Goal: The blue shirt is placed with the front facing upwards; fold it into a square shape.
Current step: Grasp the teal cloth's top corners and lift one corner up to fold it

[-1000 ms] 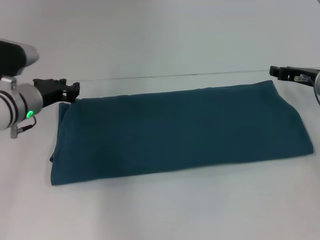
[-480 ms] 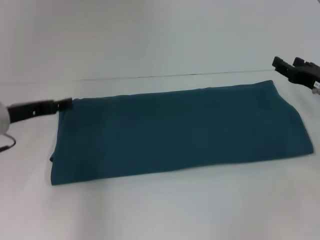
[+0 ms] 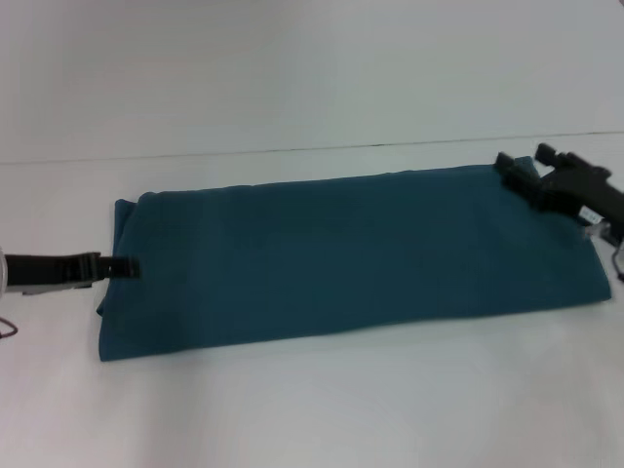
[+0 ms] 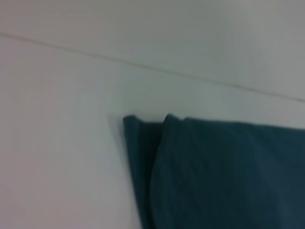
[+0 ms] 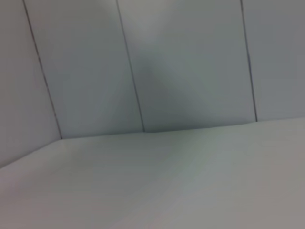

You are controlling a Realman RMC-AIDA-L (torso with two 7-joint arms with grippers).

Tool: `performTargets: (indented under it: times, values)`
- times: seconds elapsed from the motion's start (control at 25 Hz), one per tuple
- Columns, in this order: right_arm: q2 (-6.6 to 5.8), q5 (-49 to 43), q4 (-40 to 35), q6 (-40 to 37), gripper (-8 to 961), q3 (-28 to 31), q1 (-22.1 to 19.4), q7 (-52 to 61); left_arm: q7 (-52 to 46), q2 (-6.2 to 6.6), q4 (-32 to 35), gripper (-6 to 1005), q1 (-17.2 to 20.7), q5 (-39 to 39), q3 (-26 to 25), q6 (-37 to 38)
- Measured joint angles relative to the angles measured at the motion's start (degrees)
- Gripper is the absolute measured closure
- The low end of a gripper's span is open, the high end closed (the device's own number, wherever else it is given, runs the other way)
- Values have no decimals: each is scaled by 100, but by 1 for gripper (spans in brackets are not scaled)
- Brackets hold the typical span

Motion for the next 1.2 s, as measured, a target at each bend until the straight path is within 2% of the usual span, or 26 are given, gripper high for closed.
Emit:
performTargets:
  times: [0.32, 0.64, 1.08, 1.2]
  values:
    - [10, 2, 257, -20, 240, -6, 65, -201, -114, 3, -196, 208, -139, 384, -12, -87]
    - [14, -10, 327, -48, 239, -10, 80, -200, -126, 55, -676, 211, -249, 406, 5, -326]
    - [14, -35, 351, -33, 239, -104, 82, -169, 112, 59, -1076, 215, -429, 353, -47, -446]
    - [14, -34, 373, -18, 239, -181, 89, -166, 311, 104, -1270, 290, -532, 333, -71, -453]
